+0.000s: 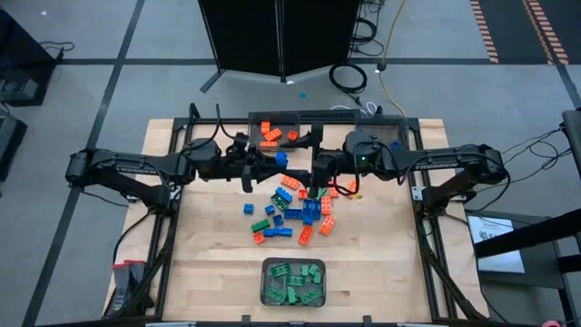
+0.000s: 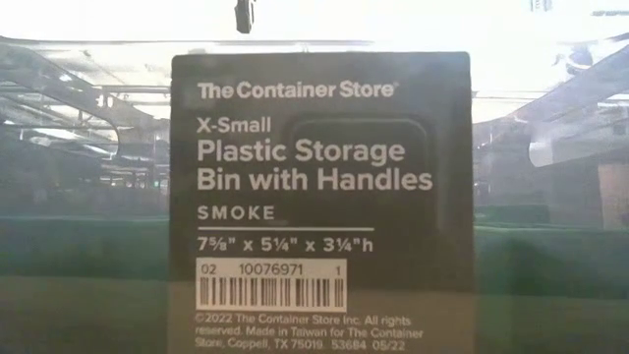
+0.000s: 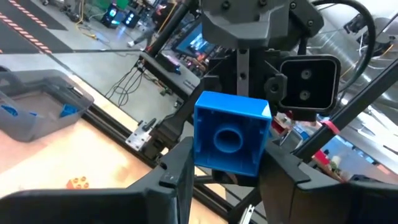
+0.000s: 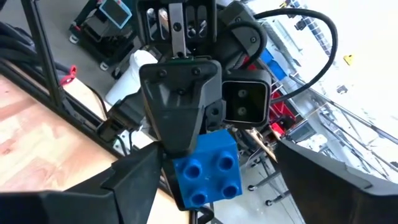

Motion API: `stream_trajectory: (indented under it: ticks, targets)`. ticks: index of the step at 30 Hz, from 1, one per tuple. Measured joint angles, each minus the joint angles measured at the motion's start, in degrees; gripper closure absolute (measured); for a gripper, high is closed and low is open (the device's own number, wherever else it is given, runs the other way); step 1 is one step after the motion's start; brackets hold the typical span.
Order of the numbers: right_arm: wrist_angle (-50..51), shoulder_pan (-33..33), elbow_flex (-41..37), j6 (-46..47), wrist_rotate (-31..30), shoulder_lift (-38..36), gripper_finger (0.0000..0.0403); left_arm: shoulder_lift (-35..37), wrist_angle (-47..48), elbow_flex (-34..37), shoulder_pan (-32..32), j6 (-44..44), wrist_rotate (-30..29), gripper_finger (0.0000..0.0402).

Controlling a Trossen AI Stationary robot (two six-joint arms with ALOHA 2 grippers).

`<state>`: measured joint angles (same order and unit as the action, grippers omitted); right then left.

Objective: Sort blocks
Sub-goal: Put the blue game piece into the top right black bin

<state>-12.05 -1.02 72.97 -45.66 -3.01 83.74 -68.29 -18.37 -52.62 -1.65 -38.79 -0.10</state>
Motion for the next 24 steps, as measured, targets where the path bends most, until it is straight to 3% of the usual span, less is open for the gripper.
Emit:
stream_trajectory:
  ticks: [9,14,17,21,24]
  targets:
    - [-0.93,0.00,0.10,0.14,-0.17,1.71,0.0155,-0.11,-0.20,0.04,0.00,0.07,0.67,0.0275]
    - [0.22,0.18,0.89,0.53,-0.69,3.28,0.0227,-0.13,-0.02,0.04,0.00,0.04,1.36,0.0275]
    - [0.54,0.73,1.71,0.76,-4.28,3.37,0.0282,-0.10,-0.62,0.04,-0.02,-0.77,1.36,0.0275]
    - [1.13,1.27,2.88,0.62,-7.45,3.23,0.0282,0.00,-0.83,-0.02,-0.02,-2.41,1.36,0.0272]
    - [2.52,1.25,4.27,0.59,-8.71,3.23,0.0282,0.00,-1.29,-0.11,-0.04,-2.38,0.40,0.0247]
